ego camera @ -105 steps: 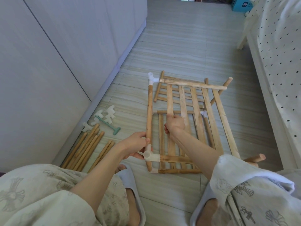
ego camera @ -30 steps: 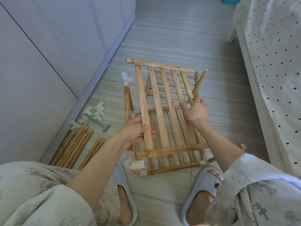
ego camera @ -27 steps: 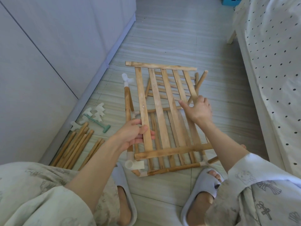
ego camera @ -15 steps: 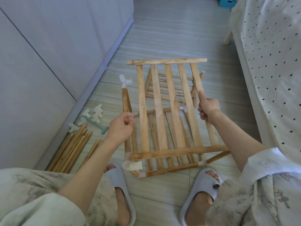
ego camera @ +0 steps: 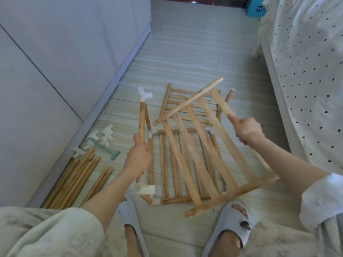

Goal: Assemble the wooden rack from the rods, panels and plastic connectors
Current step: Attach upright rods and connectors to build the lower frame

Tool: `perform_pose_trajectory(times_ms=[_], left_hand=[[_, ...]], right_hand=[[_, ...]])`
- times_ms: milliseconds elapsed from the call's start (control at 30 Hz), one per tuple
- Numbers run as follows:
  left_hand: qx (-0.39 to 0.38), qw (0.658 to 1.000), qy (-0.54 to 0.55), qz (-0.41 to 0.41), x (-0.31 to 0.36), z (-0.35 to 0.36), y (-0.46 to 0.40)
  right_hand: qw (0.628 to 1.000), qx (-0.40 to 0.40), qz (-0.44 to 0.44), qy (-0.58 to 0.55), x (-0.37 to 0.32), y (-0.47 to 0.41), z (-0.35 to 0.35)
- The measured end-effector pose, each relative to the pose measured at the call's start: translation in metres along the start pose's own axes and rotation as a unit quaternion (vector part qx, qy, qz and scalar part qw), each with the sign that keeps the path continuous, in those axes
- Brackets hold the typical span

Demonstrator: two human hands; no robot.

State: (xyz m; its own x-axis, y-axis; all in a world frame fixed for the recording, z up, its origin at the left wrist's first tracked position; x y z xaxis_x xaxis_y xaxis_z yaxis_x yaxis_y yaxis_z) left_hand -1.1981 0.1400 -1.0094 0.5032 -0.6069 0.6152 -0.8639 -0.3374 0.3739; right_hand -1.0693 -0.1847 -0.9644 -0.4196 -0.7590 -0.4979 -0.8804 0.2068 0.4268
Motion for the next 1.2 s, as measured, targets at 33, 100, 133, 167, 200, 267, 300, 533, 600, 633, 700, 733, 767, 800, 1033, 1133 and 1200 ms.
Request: perform_pose_trajectory(times_ms=[33,100,133,167,200,267,300,533,600,633,700,733,767,800,1033,1133,1200], left_hand=[[-0.005,1.000,-0.006,-0.007,0.000,-0.002,-0.007],[-0.024,0.999,-0.029,-0.032,0.001,-0.008,-0.022],[-0.031,0.998,-0.044,-0.035,0.004,-0.012,-0.030],[-0.032,0.997,-0.062,-0.034,0.008,-0.018,-0.041],[-0.029,0.996,-0.075,-0.032,0.014,-0.024,-0.052],[-0.018,0.997,-0.075,-0.027,0.026,-0.036,-0.076],[-0.017,0.998,-0.064,-0.023,0.032,-0.040,-0.088],[-0.011,0.987,0.160,0.006,0.058,-0.052,-0.153],[0.001,0.983,0.179,0.029,0.062,-0.053,-0.165],[0.009,0.982,0.186,0.035,0.060,-0.053,-0.170],[0.021,0.979,0.201,0.037,0.056,-0.048,-0.177],[0.026,0.977,0.209,0.038,0.053,-0.046,-0.179],[0.030,0.975,0.218,0.041,0.052,-0.044,-0.181],[0.033,0.972,0.226,0.044,0.052,-0.043,-0.182],[0.044,0.975,0.213,0.053,0.051,-0.045,-0.188],[0.045,0.975,0.211,0.048,0.051,-0.044,-0.189],[0.045,0.976,0.206,0.049,0.053,-0.043,-0.189]], right_hand=[[1.000,-0.003,0.007,-0.016,0.003,-0.002,0.002],[0.997,-0.006,0.027,-0.077,0.013,-0.005,0.008],[0.993,-0.008,0.039,-0.115,0.018,-0.007,0.010],[0.988,-0.010,0.050,-0.149,0.022,-0.008,0.013],[0.983,-0.013,0.060,-0.174,0.025,-0.010,0.016],[0.975,-0.022,0.074,-0.208,0.028,-0.014,0.020],[0.972,-0.025,0.079,-0.220,0.028,-0.016,0.022],[0.968,-0.057,0.070,-0.234,0.011,-0.033,0.030],[0.966,-0.070,0.066,-0.238,0.007,-0.035,0.034],[0.966,-0.076,0.065,-0.240,0.005,-0.036,0.036],[0.964,-0.088,0.063,-0.243,0.004,-0.038,0.038],[0.963,-0.093,0.064,-0.244,0.005,-0.039,0.038],[0.963,-0.096,0.065,-0.244,0.005,-0.040,0.039],[0.963,-0.098,0.065,-0.244,0.006,-0.041,0.039],[0.960,-0.111,0.075,-0.244,0.010,-0.045,0.046],[0.962,-0.114,0.077,-0.238,0.013,-0.044,0.048],[0.961,-0.118,0.076,-0.239,0.014,-0.043,0.050]])
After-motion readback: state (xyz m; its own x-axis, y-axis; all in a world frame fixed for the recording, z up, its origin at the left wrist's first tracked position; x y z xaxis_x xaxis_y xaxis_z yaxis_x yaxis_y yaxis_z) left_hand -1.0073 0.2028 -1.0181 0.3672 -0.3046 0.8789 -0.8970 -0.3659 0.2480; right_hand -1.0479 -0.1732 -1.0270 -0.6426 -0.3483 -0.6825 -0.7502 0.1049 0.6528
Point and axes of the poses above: each hand's wrist, its own y-axis away from the middle knuckle, its own z-axis out of the palm, x = y × z, the point moved 8 cm from there along -y, towards the middle knuckle, and after that the axes turned 7 degrees about -x, right-handed, at the moved point
